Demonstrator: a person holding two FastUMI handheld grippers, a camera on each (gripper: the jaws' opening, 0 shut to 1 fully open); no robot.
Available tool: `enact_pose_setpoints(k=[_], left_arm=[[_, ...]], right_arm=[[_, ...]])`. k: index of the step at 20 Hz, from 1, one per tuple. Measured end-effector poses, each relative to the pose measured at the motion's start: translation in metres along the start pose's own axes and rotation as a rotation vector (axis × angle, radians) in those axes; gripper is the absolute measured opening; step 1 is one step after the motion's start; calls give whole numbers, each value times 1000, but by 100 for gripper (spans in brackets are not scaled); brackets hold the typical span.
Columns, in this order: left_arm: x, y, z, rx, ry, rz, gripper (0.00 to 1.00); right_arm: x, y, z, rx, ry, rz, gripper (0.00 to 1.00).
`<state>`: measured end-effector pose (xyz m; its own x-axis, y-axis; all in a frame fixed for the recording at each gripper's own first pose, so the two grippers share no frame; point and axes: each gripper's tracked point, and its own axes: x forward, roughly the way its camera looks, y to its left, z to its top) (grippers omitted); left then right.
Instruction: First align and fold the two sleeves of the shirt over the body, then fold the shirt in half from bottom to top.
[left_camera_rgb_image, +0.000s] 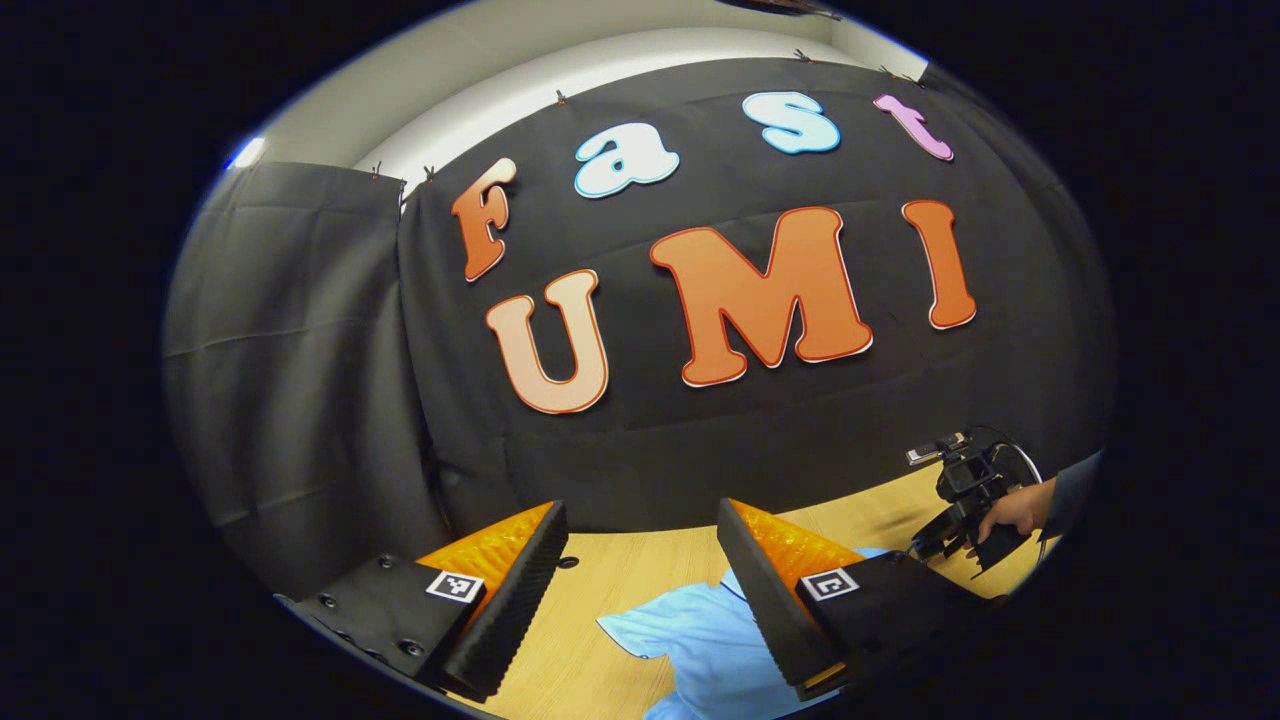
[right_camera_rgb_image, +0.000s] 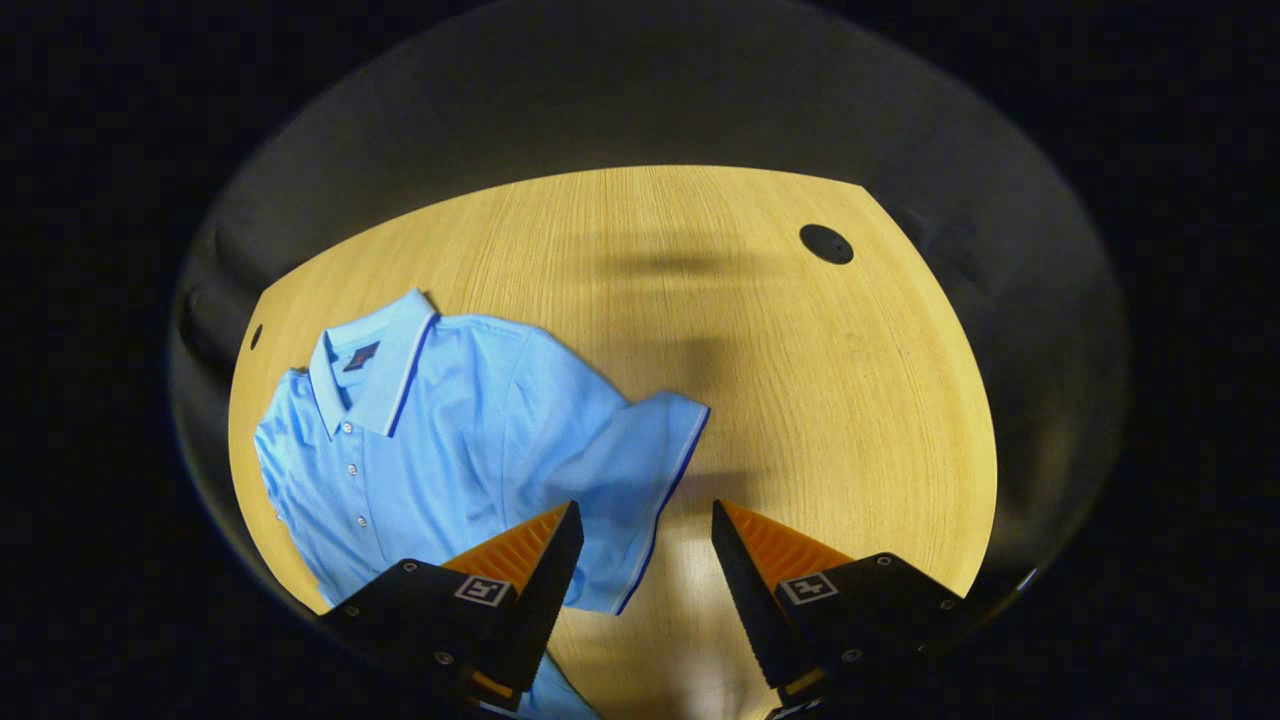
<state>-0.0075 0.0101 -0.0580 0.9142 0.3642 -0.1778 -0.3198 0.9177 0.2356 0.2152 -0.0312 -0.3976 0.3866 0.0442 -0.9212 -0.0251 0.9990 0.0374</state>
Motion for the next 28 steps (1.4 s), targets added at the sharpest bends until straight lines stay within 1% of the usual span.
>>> enact_pose_setpoints(k=[2, 4, 9, 10, 11, 12, 13, 15, 18, 20, 25, 28], left_arm=[[-5, 5, 1, 6, 3, 18, 100], [-10, 7, 2, 18, 7, 35, 99], [-21, 8, 5, 40, 9, 63, 100], [-23, 7, 8, 43, 5, 66, 99], [-25, 6, 8, 46, 2, 66, 100], [-28, 6, 10, 53, -2, 68, 99], [-29, 5, 12, 57, -3, 68, 99], [-32, 6, 14, 58, -7, 69, 99], [-31, 9, 14, 55, -6, 74, 99], [-28, 8, 14, 56, -4, 73, 99], [-25, 7, 13, 64, -6, 74, 99], [-23, 12, 5, 71, 7, 86, 100]], right_arm=[[9, 6, -5, 7, 34, 10, 78], [16, 7, -7, 7, 54, 0, 73], [18, 7, 6, 31, 48, -24, 63], [20, 6, 8, 50, 44, -31, 52], [20, 5, 12, 73, 41, -36, 45], [21, 4, 13, 91, 43, -29, 21], [21, 5, 14, 108, 43, -8, 14], [14, 19, 18, 158, 52, 88, 8], [-2, 34, 38, 160, -25, 172, 8], [-14, 51, 40, 143, -36, 236, 8], [-30, 92, 42, 97, -57, 342, 8], [-33, 119, 41, 43, -66, 383, 8]])
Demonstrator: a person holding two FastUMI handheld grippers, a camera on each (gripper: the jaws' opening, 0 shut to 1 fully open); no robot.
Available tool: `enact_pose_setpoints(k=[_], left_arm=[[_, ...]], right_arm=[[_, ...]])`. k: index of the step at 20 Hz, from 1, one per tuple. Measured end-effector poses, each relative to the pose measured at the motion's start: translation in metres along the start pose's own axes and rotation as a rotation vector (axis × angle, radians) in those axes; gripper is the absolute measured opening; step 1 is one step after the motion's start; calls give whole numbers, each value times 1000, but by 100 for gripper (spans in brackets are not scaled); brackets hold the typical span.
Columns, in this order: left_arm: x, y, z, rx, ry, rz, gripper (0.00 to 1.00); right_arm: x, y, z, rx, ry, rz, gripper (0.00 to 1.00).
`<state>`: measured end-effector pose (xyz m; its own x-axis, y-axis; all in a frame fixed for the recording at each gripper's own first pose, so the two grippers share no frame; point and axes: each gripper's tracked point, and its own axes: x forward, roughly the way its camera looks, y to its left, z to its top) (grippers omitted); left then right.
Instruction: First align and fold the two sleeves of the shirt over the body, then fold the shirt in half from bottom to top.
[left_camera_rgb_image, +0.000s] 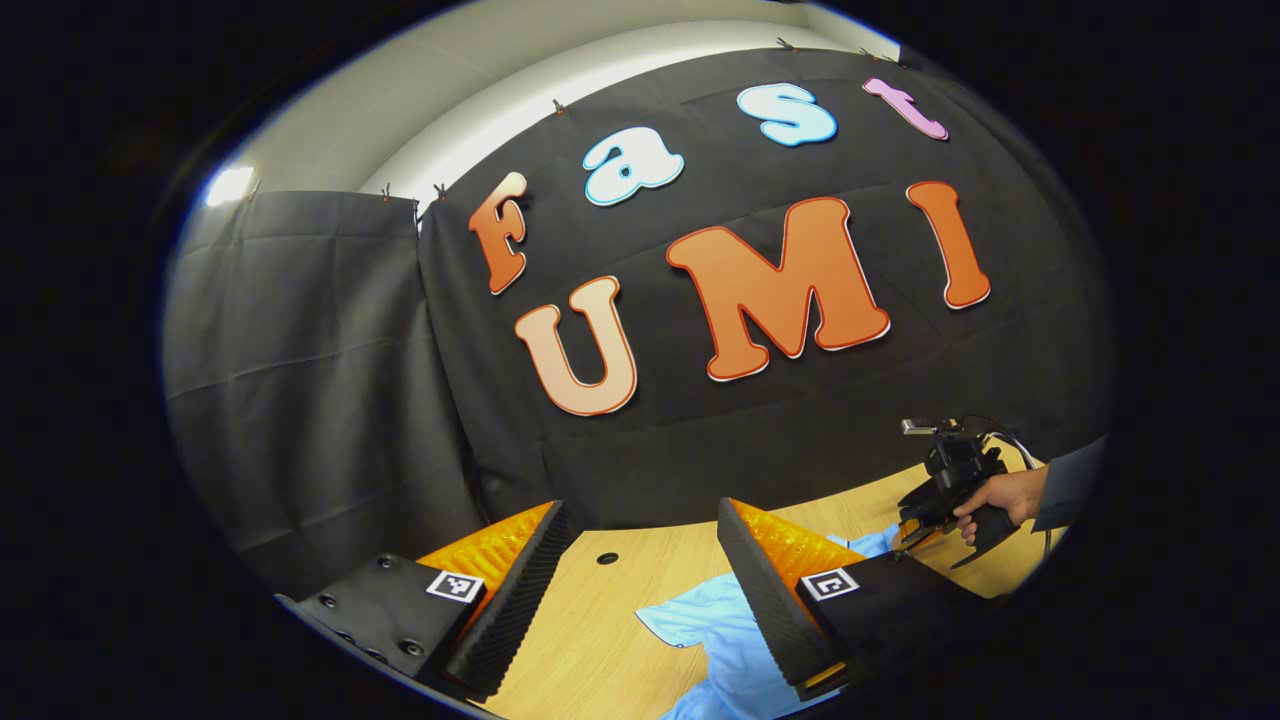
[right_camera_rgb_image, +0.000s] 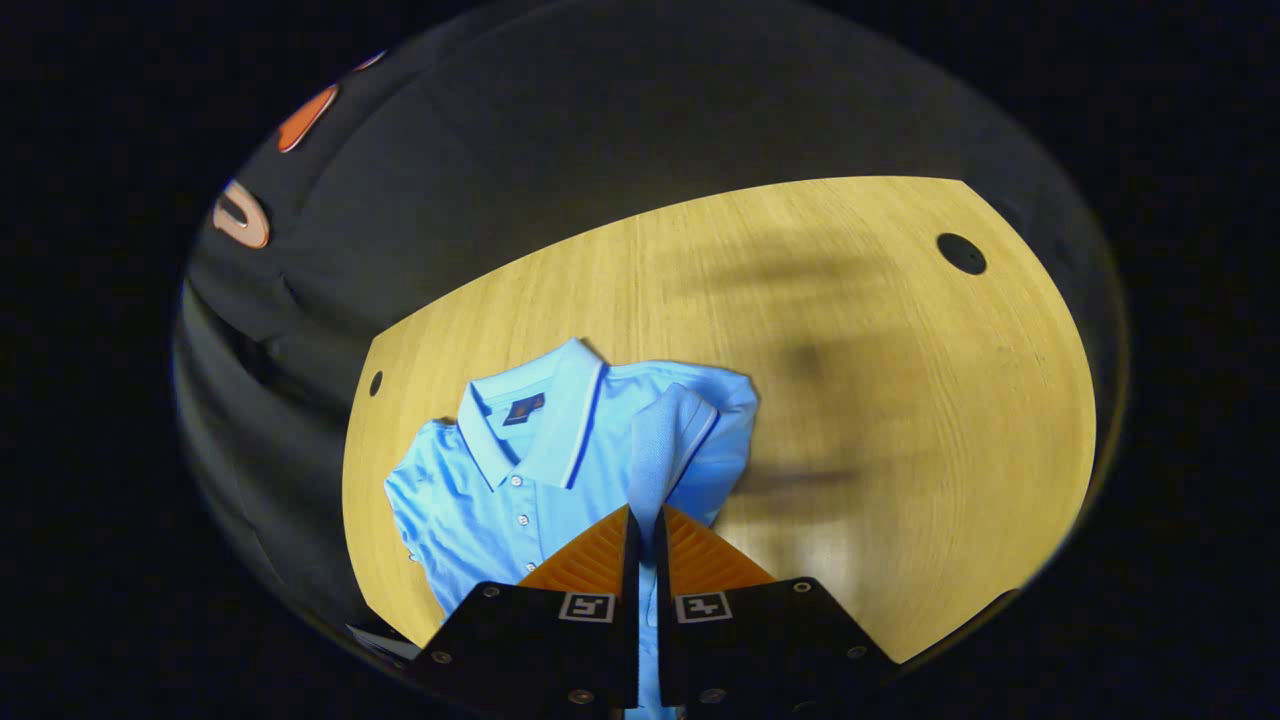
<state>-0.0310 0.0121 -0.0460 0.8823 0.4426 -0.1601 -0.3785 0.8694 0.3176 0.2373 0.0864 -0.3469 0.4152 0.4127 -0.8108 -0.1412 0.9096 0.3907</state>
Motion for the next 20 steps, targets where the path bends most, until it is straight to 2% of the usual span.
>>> enact_pose_setpoints(k=[6, 10, 12, 13, 14, 15, 18, 20], left_arm=[[4, 10, -22, -47, 38, 3, 99], [21, 24, -49, -115, 83, -2, 99], [38, 33, -68, -186, 118, -17, 99], [47, 36, -79, -218, 140, -30, 100], [58, 38, -89, -247, 168, -42, 100], [70, 40, -100, -278, 197, -55, 99], [97, 50, -138, -349, 306, -86, 100], [112, 54, -160, -375, 387, -105, 100]], right_arm=[[15, 29, -12, -29, 13, 21, 11], [20, 37, -20, -36, 24, 20, 20], [16, 43, -21, -45, 11, 16, 37], [13, 44, -19, -50, 1, 7, 41], [10, 47, -19, -56, -11, 1, 55], [6, 49, -18, -62, -23, -2, 50], [-6, 53, -17, -65, -67, -15, 68], [-17, 52, -19, -63, -86, -27, 76]])
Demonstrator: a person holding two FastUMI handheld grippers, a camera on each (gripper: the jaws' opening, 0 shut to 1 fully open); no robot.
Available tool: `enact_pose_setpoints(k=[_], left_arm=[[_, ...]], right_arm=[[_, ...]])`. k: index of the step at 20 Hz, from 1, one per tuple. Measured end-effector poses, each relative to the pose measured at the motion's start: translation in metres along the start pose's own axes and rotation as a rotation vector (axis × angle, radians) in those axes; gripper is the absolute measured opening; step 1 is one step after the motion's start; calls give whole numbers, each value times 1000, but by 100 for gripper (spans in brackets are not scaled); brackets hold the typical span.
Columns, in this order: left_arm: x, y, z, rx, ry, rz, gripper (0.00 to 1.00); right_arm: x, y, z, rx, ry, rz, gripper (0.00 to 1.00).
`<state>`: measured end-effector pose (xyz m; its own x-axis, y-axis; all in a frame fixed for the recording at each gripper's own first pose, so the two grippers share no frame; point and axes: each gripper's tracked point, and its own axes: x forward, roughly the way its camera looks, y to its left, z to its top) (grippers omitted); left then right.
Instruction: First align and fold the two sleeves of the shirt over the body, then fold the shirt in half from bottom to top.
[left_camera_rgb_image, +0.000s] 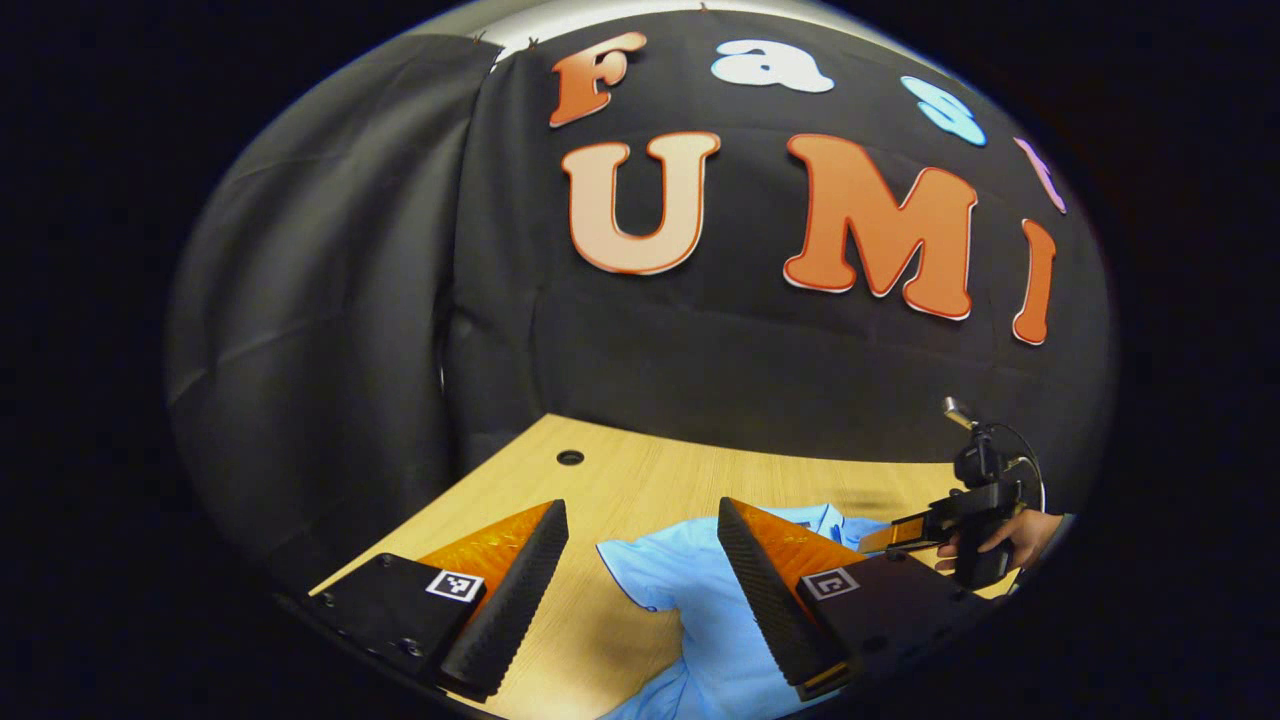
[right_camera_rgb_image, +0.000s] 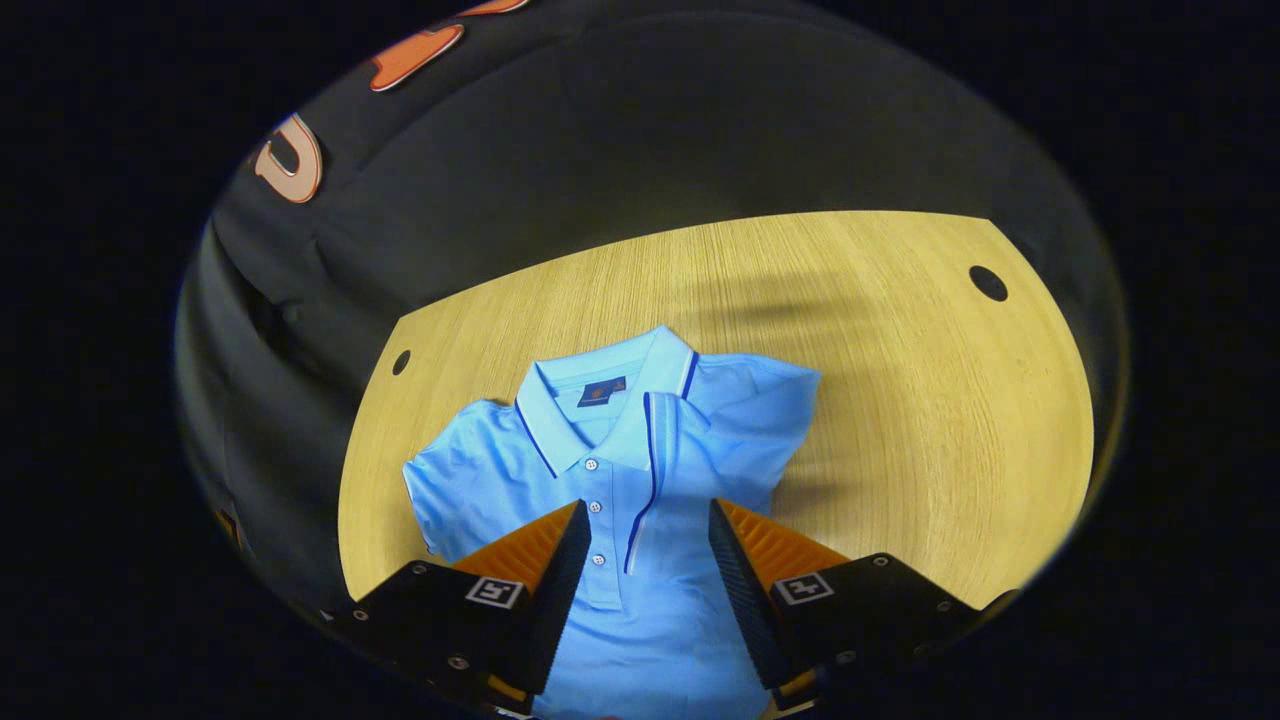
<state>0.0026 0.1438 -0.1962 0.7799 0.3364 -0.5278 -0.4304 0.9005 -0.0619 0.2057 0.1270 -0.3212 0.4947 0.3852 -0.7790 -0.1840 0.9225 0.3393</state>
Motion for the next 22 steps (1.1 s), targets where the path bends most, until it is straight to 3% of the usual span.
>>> enact_pose_setpoints(k=[2, 8, 14, 17, 22], left_arm=[[23, 6, -10, -31, 64, -21, 99], [75, 18, -74, -119, 363, -90, 97], [119, 21, -131, -125, 584, -91, 98], [137, 27, -159, -142, 696, -41, 100], [166, 29, -188, -174, 817, -24, 94]], right_arm=[[-12, -4, 0, -4, -25, -16, 83], [-59, -26, 5, -38, -157, -84, 90], [-110, -50, 1, -54, -289, -159, 91], [-130, -65, -10, -26, -334, -207, 91], [-152, -84, -46, 26, -355, -269, 91]])
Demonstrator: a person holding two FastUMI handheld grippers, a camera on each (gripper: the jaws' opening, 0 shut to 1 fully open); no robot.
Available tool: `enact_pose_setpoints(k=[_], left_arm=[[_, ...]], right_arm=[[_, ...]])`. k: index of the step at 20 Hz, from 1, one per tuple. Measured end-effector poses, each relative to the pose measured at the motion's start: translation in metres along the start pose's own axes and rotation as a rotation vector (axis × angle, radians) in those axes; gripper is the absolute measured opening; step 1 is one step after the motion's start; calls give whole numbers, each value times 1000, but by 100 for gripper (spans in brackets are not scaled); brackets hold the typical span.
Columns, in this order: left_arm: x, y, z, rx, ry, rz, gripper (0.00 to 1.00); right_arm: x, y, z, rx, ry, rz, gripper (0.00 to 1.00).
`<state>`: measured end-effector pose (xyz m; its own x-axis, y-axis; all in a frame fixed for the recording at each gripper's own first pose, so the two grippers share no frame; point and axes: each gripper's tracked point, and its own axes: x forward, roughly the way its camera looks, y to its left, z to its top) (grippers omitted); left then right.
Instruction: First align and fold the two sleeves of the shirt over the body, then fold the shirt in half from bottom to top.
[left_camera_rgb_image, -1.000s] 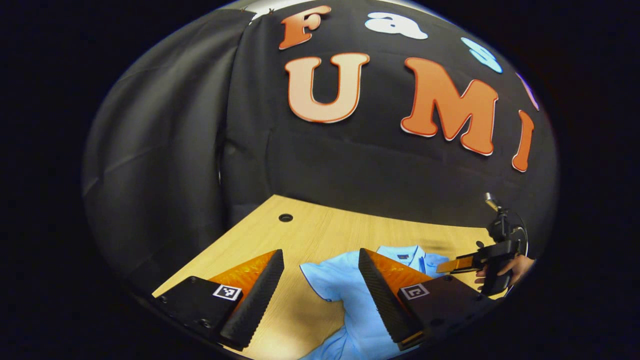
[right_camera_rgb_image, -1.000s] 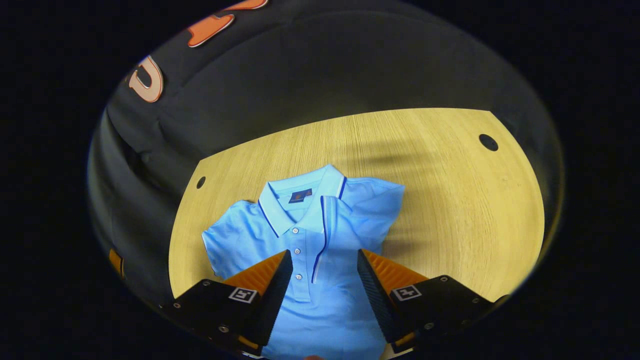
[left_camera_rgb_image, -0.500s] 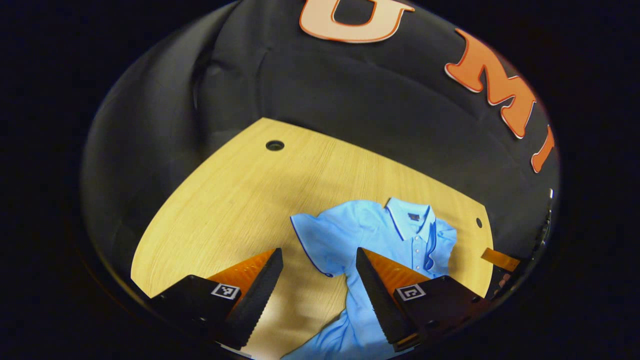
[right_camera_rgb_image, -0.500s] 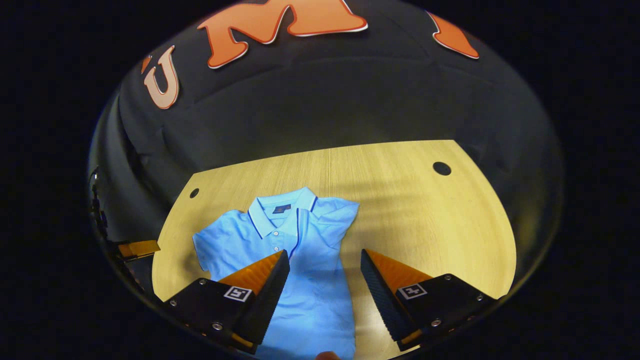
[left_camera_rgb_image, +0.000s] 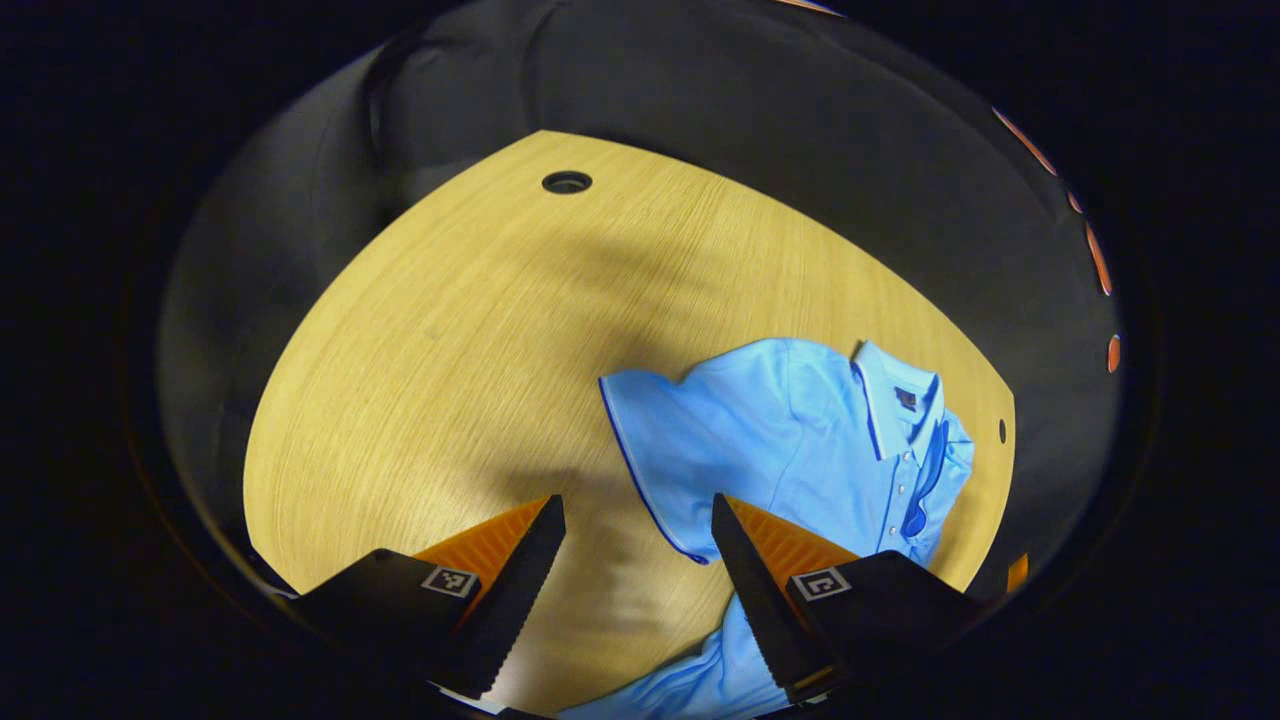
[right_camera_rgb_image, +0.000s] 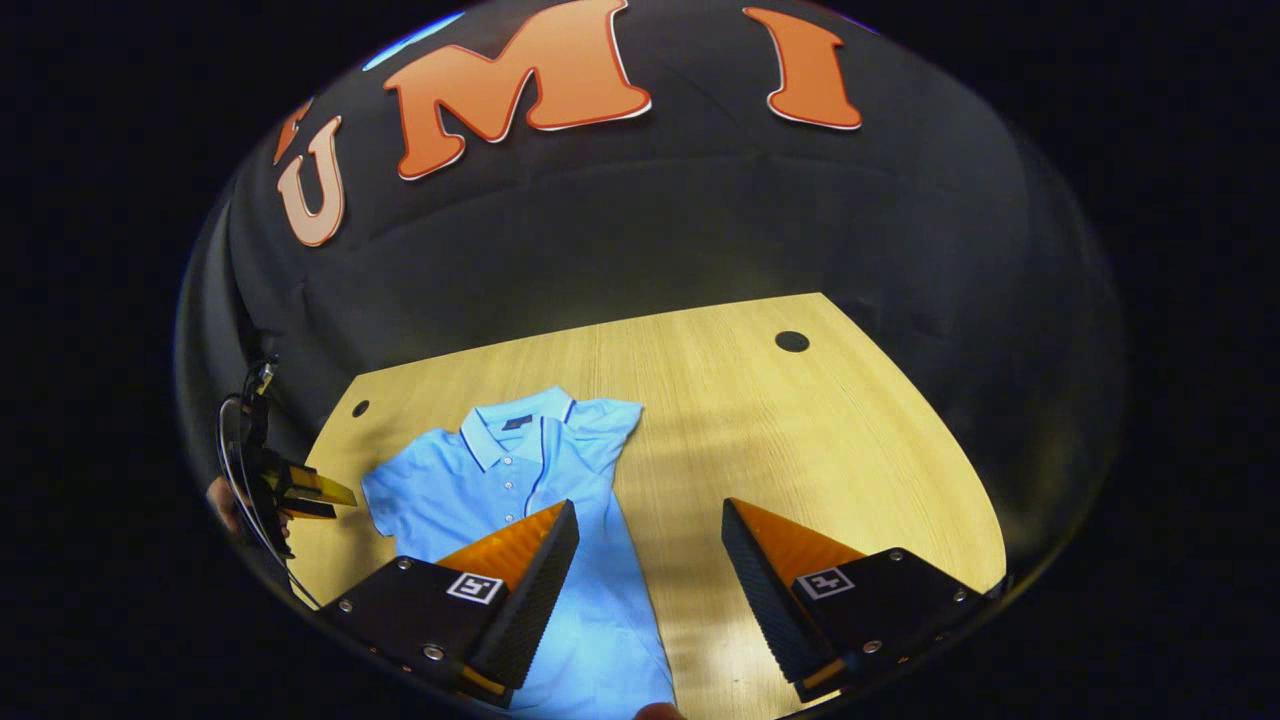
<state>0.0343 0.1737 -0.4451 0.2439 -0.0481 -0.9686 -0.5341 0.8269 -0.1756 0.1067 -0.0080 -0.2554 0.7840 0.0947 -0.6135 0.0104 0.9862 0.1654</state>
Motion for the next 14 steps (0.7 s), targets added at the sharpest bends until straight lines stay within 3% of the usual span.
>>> enact_pose_setpoints(k=[2, 10, 12, 14], left_arm=[[13, -2, 3, -4, 36, 3, 98], [46, -5, 16, 85, 126, 144, 92], [47, -11, 16, 73, 128, 142, 78], [49, -19, 13, 54, 128, 133, 52]], right_arm=[[-11, -6, -8, 17, -6, -13, 91], [-32, -30, -22, 60, -19, -45, 91], [-36, -36, -21, 68, -29, -42, 91], [-39, -42, -21, 71, -37, -41, 91]])
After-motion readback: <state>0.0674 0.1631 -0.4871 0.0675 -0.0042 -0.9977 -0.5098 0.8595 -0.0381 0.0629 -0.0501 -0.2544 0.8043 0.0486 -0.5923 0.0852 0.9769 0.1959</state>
